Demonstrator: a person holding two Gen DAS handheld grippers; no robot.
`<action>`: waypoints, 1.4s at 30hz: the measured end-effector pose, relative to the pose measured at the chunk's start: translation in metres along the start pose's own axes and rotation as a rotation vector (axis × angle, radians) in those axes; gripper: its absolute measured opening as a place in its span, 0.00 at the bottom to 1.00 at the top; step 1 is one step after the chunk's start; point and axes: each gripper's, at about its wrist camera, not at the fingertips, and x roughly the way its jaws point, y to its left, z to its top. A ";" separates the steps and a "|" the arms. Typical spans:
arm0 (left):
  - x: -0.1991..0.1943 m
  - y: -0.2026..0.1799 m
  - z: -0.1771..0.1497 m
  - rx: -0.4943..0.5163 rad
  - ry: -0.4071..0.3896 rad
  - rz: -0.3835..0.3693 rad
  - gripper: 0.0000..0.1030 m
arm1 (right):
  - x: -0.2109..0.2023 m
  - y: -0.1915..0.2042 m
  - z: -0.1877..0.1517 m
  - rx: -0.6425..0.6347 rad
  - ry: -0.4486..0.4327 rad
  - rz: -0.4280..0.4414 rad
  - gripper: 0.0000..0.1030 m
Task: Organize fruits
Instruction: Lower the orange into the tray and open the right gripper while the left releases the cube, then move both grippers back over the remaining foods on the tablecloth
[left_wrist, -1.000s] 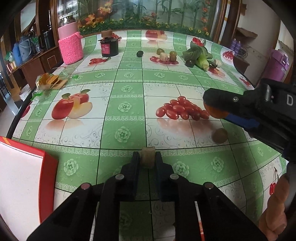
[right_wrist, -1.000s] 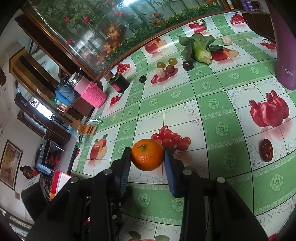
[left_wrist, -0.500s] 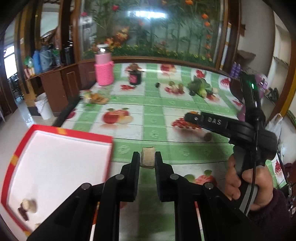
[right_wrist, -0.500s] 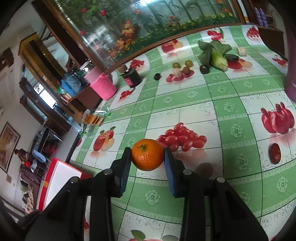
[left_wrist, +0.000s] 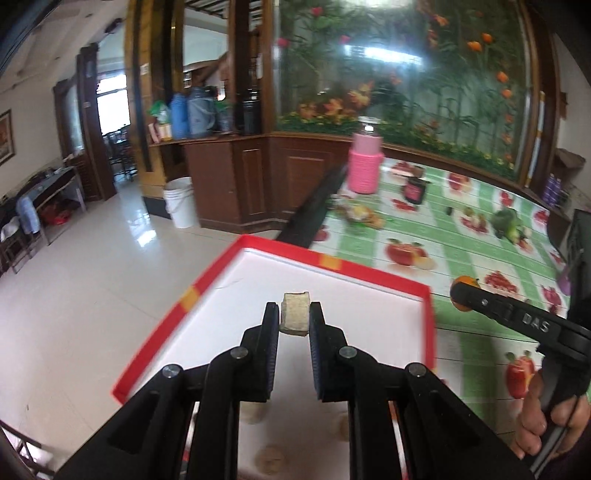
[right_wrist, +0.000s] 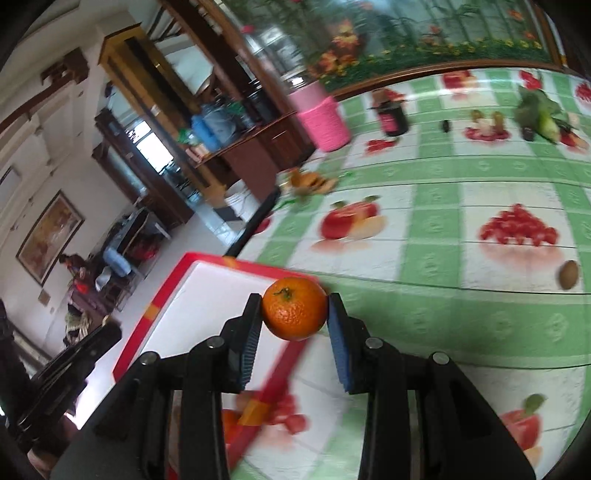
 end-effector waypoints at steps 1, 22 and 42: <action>0.004 0.006 -0.001 -0.011 0.006 0.014 0.14 | 0.007 0.014 -0.001 -0.027 0.015 0.011 0.37; 0.044 0.042 -0.035 -0.036 0.189 0.107 0.15 | 0.085 0.076 -0.048 -0.175 0.256 -0.095 0.37; 0.009 0.015 -0.029 -0.079 0.123 0.056 0.64 | 0.007 0.037 -0.036 -0.095 0.091 -0.036 0.51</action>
